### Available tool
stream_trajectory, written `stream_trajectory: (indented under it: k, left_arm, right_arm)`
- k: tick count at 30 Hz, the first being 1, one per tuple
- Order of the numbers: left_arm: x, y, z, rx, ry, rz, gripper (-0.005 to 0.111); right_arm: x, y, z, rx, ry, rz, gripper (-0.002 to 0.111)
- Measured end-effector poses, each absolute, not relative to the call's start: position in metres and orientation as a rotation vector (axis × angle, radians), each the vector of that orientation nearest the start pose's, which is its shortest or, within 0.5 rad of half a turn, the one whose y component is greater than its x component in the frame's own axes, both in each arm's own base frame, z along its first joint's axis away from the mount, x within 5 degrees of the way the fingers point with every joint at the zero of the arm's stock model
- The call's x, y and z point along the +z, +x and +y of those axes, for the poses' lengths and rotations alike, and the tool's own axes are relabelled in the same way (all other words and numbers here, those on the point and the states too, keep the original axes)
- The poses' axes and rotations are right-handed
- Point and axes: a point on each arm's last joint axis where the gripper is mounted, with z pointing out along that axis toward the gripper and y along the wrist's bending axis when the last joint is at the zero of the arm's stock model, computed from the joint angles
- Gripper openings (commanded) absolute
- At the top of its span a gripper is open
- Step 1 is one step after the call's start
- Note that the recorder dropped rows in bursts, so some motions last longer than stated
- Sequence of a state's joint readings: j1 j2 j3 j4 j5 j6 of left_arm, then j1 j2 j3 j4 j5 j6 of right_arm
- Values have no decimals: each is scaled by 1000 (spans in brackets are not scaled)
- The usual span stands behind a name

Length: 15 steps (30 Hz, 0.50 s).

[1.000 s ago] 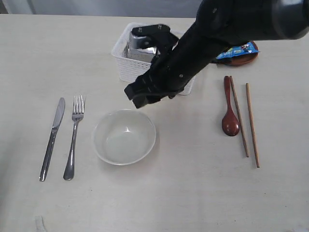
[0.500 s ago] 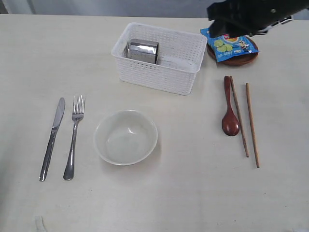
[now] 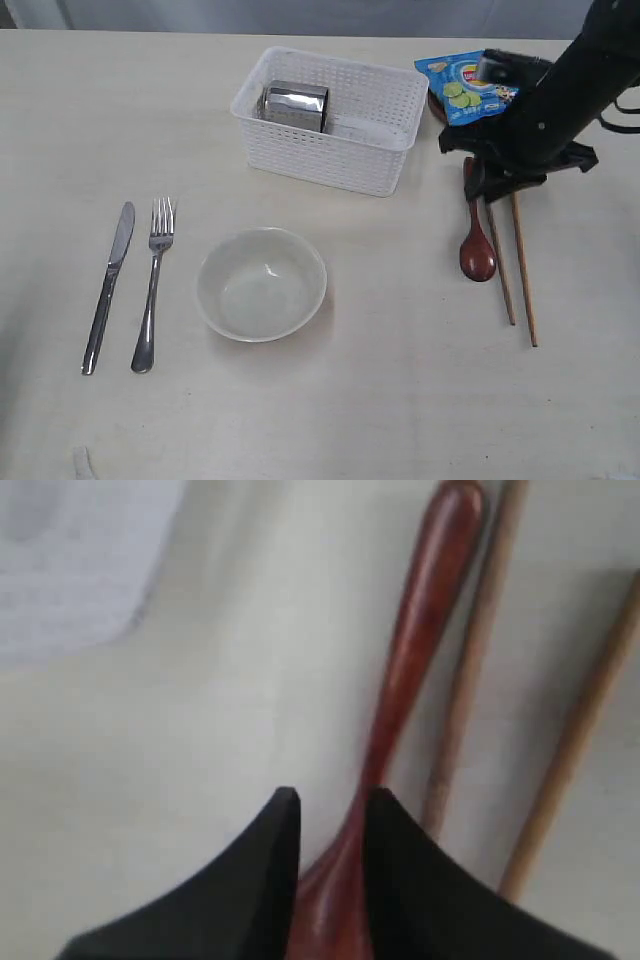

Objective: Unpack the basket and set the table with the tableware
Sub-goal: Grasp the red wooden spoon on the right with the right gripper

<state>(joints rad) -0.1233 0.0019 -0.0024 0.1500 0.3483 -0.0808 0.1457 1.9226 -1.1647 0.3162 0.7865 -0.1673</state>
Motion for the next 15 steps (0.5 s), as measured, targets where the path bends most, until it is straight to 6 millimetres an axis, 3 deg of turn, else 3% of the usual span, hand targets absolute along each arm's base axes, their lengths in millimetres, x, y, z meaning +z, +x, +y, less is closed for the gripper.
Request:
stream_trajectory:
  k: [4,15]
  left_arm:
    - [183,54,-2,2,132,1823,0]
    - [183,54,-2,2,132,1823,0]
  right_arm:
    - [123,348,73,223,-138,3090,23]
    - [116,346,100,92,-196,3046,21]
